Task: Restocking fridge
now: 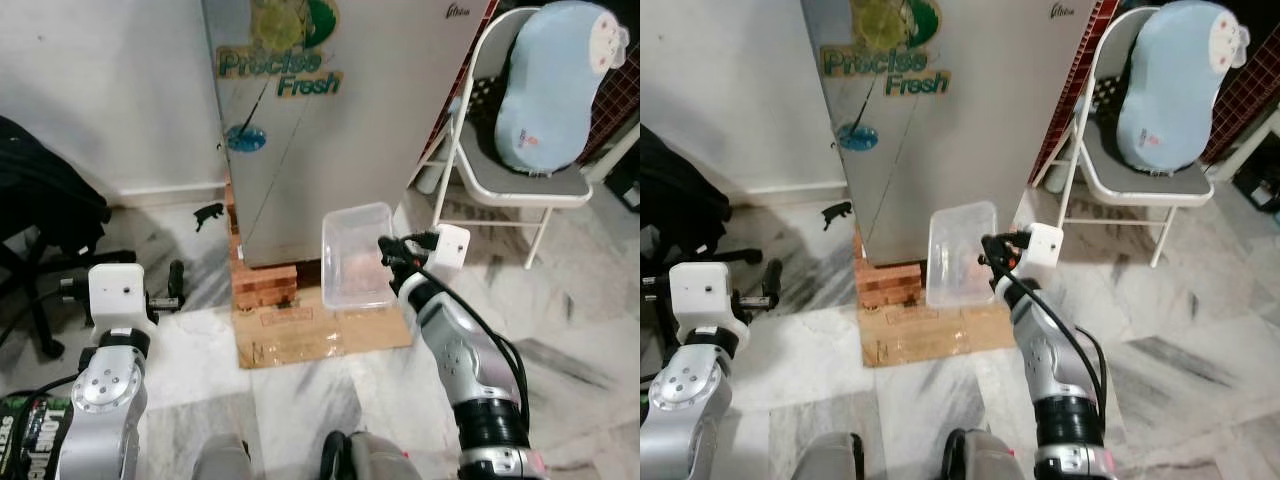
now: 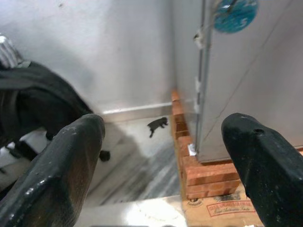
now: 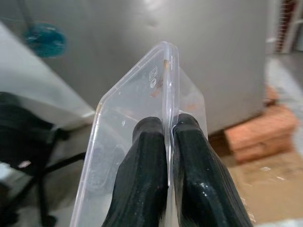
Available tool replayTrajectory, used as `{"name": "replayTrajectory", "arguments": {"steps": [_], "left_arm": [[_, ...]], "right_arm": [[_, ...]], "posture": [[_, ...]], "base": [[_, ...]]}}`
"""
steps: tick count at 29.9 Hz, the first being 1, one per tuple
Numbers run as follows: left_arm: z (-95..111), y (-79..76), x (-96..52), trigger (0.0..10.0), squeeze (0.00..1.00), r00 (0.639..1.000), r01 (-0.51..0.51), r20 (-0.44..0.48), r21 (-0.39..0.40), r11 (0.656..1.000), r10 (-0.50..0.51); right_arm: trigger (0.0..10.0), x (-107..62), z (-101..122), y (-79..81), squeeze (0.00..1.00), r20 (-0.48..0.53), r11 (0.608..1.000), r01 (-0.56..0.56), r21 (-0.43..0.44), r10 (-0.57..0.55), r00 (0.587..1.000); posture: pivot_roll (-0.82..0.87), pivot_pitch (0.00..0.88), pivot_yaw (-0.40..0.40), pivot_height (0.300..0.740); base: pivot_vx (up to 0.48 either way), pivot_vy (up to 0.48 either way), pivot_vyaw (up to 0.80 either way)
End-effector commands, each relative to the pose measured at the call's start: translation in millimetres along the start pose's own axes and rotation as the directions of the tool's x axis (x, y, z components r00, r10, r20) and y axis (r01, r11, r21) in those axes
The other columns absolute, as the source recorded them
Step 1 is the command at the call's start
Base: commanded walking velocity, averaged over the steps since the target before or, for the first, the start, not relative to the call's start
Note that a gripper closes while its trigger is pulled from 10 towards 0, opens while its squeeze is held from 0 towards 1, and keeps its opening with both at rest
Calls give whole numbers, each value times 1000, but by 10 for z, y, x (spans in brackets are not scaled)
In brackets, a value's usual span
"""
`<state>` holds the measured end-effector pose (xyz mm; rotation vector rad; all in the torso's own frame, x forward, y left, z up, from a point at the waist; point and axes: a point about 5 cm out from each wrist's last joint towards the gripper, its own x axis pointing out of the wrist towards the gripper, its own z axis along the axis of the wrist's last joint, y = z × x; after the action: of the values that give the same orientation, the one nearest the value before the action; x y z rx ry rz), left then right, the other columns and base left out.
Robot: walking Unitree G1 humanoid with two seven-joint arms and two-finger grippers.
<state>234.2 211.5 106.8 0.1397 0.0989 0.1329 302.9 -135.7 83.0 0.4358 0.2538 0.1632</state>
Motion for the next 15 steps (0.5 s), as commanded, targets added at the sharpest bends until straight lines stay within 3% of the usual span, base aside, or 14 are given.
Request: {"name": "replayTrajectory", "arguments": {"steps": [1, 2, 5, 9, 12, 15], "left_arm": [[-75, 3, -10, 10000, 0, 999, 17, -41, 14, 1000, -16], [-72, 10, -10, 10000, 0, 999, 13, -39, 11, 1000, -13], [-61, 11, -10, 10000, 0, 999, 24, -31, -1, 1000, -24], [-74, 5, -19, 10000, 0, 999, 28, -31, -4, 1000, -28], [-83, -14, -42, 10000, 0, 999, 32, -28, -24, 999, -33], [-87, -48, -63, 10000, 0, 999, 44, -29, -34, 998, -45]], "right_arm": [[10000, -12, -33, -56, 0, -5, 997, 69, 22, -69, 998], [10000, -10, -40, -43, 0, -9, 998, 52, 36, -51, 999], [10000, -6, -15, -8, 0, -18, 999, 24, -35, -25, 1000], [10000, -2, 34, 40, 0, 4, 1000, -10, 28, 10, 1000], [10000, 31, 132, 108, 0, 41, 998, -55, 4, 55, 998], [10000, 70, 173, 159, 0, 47, 998, -66, 6, 66, 997]], "posture": [[147, 138, -46, 740], [148, 140, -54, 740], [151, 149, -77, 740], [151, 151, -85, 740], [153, 153, -97, 740], [155, 156, -101, 740]], "base": [[0, 0, 0], [0, 0, 0], [0, 0, 0], [0, 0, 0], [352, 0, 0], [404, 0, -723]]}}
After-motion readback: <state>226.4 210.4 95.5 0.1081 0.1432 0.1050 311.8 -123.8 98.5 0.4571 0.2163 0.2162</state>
